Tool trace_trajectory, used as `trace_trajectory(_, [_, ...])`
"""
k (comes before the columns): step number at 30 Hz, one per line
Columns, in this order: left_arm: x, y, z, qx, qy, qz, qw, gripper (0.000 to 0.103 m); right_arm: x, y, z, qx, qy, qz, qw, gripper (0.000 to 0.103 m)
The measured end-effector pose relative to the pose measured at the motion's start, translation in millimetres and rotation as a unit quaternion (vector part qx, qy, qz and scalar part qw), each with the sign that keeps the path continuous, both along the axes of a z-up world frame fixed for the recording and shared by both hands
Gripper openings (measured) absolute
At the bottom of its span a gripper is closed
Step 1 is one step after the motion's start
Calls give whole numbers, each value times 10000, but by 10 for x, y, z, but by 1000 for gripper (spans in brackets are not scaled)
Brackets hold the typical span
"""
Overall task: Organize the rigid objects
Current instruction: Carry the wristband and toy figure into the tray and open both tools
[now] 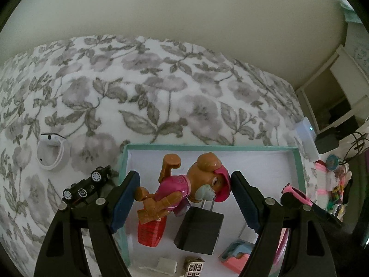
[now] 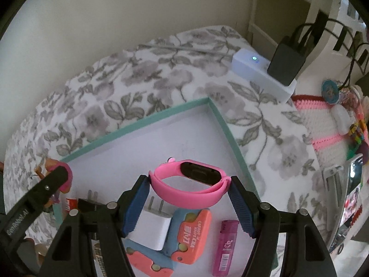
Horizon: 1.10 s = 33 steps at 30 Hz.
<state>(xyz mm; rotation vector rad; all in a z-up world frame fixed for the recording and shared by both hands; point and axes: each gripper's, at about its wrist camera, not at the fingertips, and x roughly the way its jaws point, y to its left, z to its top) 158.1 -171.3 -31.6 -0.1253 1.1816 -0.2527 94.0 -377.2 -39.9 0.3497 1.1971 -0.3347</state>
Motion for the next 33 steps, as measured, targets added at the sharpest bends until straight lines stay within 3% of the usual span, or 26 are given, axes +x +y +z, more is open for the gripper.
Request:
trace_trajectory(19, [36, -7, -130, 77, 306, 22, 9995, 82, 19, 50, -154, 3, 232, 62, 9997, 73])
trace_trajectory(29, [32, 8, -19, 181, 225, -2, 9996, 82, 11, 24, 10, 37, 80, 28, 10000, 80])
trace_trajectory(33, [26, 43, 113, 135, 60, 20, 9999, 88, -12, 1, 139, 51, -93, -17, 9999, 80])
